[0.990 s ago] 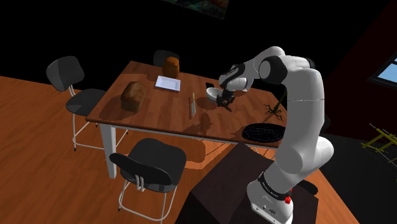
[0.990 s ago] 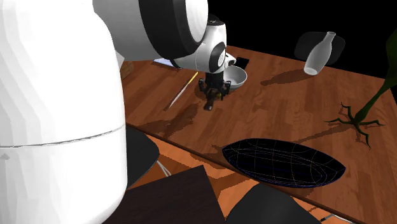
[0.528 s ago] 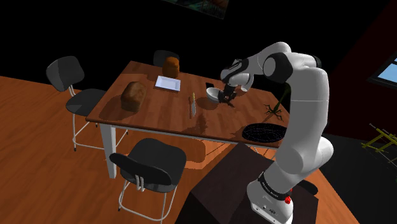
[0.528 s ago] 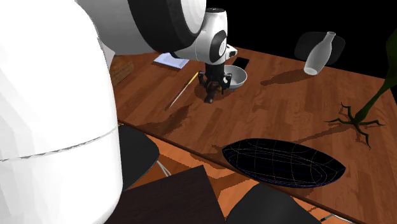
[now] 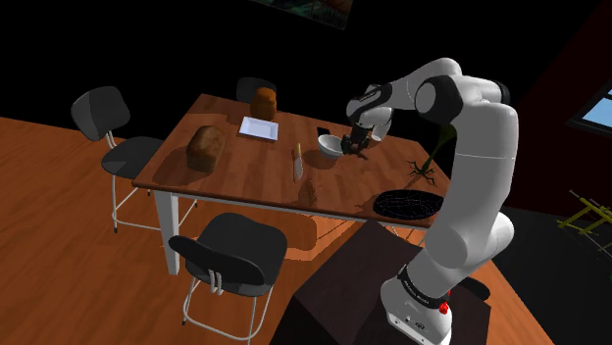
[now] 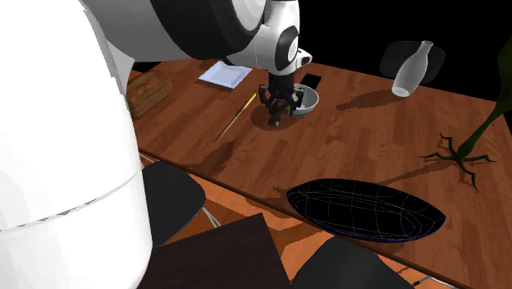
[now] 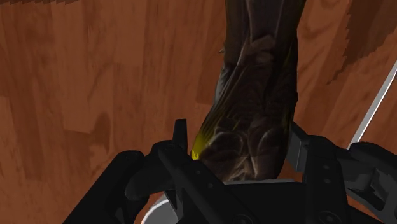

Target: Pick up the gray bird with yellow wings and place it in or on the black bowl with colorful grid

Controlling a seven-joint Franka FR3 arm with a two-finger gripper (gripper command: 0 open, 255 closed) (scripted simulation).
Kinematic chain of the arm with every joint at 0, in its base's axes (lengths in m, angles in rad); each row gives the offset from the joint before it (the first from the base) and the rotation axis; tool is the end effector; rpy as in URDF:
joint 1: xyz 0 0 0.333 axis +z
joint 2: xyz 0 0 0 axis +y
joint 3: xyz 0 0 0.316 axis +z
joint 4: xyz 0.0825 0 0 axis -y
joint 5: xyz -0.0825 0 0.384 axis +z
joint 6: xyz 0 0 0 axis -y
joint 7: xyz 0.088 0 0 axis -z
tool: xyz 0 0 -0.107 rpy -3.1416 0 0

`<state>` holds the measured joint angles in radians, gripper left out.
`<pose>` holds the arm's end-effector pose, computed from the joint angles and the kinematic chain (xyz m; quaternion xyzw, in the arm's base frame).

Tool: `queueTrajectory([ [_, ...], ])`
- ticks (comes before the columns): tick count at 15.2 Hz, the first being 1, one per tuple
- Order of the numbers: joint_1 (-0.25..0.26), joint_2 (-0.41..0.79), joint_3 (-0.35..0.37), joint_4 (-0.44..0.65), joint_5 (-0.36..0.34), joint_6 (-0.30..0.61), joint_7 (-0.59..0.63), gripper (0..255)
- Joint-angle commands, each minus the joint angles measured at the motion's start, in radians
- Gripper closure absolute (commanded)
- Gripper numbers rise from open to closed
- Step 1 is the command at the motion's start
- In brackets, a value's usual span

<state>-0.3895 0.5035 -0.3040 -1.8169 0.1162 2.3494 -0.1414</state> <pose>0.5140 -0.4051 0.2775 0.9557 -0.2915 0.0132 0.0382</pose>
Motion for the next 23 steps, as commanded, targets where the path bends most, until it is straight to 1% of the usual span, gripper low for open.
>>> queueTrajectory([
  [1, -0.017, -0.037, -0.01, -0.058, -0.002, 0.024, -0.031, 255],
  [6, -0.068, -0.122, -0.04, -0.199, -0.008, 0.084, -0.122, 255],
  [12, -0.143, -0.202, -0.08, -0.328, -0.011, 0.139, -0.245, 255],
  [18, -0.228, -0.256, -0.124, -0.415, -0.007, 0.177, -0.384, 255],
  [23, -0.308, -0.28, -0.16, -0.455, 0.008, 0.195, -0.515, 255],
])
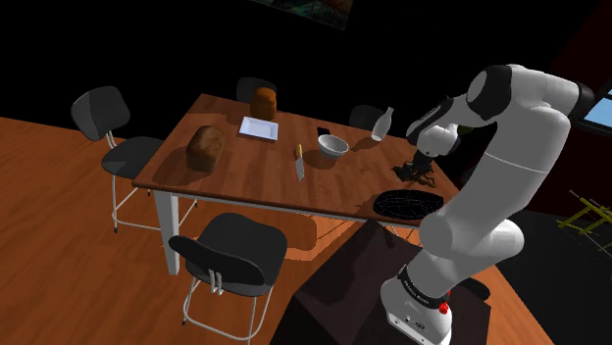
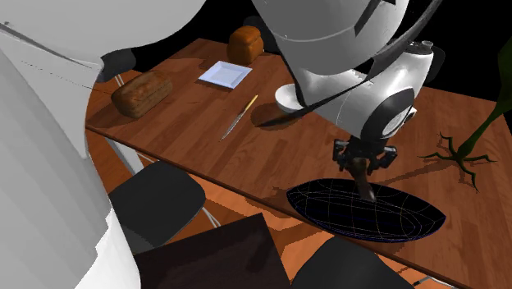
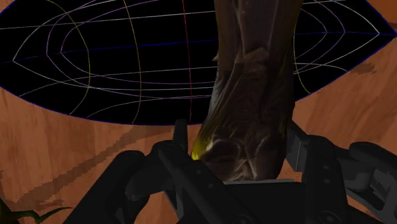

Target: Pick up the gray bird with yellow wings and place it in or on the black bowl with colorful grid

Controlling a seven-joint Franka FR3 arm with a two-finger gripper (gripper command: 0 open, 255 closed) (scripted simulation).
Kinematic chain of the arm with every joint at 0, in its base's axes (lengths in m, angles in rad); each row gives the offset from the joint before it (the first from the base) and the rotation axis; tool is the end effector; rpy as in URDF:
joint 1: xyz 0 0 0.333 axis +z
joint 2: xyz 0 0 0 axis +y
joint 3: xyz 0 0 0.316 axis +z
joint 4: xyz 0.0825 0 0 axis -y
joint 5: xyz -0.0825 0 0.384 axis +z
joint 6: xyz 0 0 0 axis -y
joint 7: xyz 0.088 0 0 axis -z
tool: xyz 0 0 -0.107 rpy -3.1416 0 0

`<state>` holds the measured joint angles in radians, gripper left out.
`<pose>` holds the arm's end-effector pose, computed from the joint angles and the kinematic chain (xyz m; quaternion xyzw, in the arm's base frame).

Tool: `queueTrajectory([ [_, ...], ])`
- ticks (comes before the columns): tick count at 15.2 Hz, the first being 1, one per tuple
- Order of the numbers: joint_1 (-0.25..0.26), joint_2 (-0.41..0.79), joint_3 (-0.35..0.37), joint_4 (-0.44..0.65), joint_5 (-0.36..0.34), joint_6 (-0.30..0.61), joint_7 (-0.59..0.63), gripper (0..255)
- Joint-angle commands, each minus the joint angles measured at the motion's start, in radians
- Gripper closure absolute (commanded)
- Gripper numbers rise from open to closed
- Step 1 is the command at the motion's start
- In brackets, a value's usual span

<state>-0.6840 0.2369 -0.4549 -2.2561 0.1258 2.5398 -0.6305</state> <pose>0.2274 -0.4969 0.2750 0.9553 -0.2928 0.0130 0.0380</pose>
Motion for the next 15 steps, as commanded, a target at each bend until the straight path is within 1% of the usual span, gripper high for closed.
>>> queueTrajectory([
  [1, -0.031, -0.016, -0.016, -0.021, 0.002, 0.007, -0.053, 255],
  [4, -0.081, -0.018, -0.035, -0.027, 0.017, 0.011, -0.134, 255],
  [15, -0.131, 0.116, 0.032, -0.029, 0.136, 0.134, -0.216, 255],
])
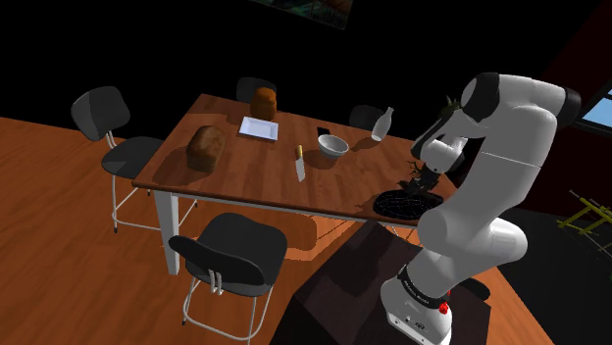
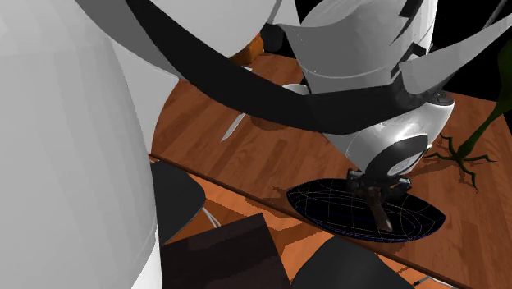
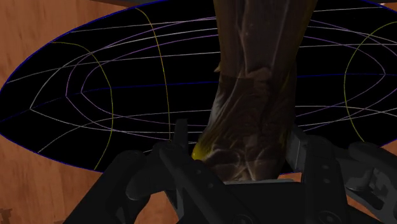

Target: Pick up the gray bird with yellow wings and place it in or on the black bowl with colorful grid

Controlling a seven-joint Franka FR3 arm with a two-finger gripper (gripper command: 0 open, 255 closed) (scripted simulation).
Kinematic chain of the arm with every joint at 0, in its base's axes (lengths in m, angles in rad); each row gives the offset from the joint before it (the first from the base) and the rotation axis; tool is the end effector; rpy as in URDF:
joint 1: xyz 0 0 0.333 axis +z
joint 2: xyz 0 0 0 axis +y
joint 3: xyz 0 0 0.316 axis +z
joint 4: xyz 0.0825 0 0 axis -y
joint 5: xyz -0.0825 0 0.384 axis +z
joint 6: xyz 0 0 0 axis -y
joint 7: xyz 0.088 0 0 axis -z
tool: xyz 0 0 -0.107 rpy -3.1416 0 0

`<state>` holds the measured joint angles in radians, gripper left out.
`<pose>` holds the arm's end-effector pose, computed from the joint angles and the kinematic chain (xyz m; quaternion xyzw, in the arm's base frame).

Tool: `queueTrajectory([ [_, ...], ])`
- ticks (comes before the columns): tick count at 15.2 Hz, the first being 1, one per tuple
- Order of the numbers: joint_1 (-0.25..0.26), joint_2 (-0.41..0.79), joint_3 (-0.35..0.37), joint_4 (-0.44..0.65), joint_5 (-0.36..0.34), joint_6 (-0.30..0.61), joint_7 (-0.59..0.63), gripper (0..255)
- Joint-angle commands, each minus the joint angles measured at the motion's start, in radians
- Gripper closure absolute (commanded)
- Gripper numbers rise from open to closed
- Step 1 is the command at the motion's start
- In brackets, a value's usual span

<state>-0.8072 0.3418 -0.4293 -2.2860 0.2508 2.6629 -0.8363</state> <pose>0.1666 -0.5127 0.2225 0.9558 -0.2914 0.0133 0.0380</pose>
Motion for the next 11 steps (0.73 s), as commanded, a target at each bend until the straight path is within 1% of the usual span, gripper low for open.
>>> queueTrajectory([
  [1, -0.013, 0.024, 0.014, 0.002, 0.022, 0.021, -0.018, 255],
  [9, -0.017, 0.032, 0.02, 0.003, 0.028, 0.028, -0.022, 255],
  [10, -0.017, 0.032, 0.02, 0.003, 0.028, 0.028, -0.022, 0],
  [11, -0.017, 0.032, 0.02, 0.003, 0.028, 0.028, -0.022, 0],
])
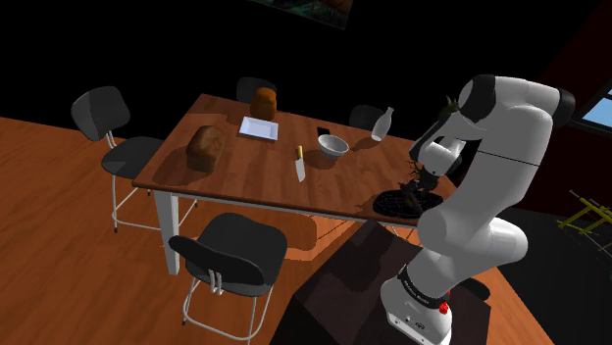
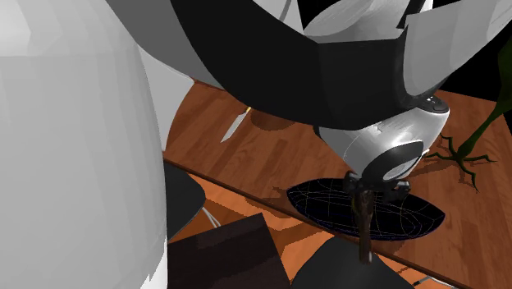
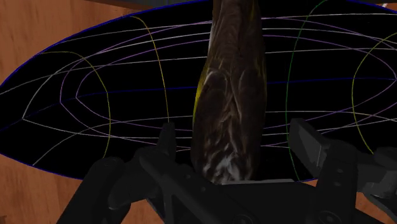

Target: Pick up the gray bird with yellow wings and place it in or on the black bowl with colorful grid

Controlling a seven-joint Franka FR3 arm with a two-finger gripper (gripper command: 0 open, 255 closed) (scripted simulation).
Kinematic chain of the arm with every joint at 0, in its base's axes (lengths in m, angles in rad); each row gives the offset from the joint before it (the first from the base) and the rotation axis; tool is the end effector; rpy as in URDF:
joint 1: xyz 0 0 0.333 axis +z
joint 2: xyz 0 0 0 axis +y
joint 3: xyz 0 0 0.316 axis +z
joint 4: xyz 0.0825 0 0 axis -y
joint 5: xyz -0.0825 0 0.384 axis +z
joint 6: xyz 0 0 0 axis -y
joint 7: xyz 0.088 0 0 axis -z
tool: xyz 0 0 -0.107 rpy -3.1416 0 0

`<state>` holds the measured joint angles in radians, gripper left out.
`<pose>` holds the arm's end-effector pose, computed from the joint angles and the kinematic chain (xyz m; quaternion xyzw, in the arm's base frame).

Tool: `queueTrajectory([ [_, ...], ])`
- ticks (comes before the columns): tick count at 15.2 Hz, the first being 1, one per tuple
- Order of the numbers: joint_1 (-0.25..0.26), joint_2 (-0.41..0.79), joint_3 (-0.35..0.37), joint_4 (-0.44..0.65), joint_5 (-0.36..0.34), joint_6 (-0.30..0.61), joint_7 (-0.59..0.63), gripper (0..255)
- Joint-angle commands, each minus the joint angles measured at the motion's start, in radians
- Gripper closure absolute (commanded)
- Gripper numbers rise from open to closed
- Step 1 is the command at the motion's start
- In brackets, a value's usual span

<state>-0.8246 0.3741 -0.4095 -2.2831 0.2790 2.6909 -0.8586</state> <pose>0.1652 -0.5131 0.2089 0.9557 -0.2915 0.0135 0.0381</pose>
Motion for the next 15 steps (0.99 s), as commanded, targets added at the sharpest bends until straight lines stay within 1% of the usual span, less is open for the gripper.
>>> queueTrajectory([
  [1, 0.0, 0.0, 0.0, 0.0, 0.0, 0.0, 0.0, 0],
  [4, 0.0, 0.0, 0.0, 0.0, 0.0, 0.0, 0.0, 0],
  [8, 0.058, -0.126, -0.072, -0.018, -0.105, -0.098, 0.075, 0],
  [15, 0.056, -0.126, -0.07, -0.018, -0.106, -0.098, 0.075, 0],
])
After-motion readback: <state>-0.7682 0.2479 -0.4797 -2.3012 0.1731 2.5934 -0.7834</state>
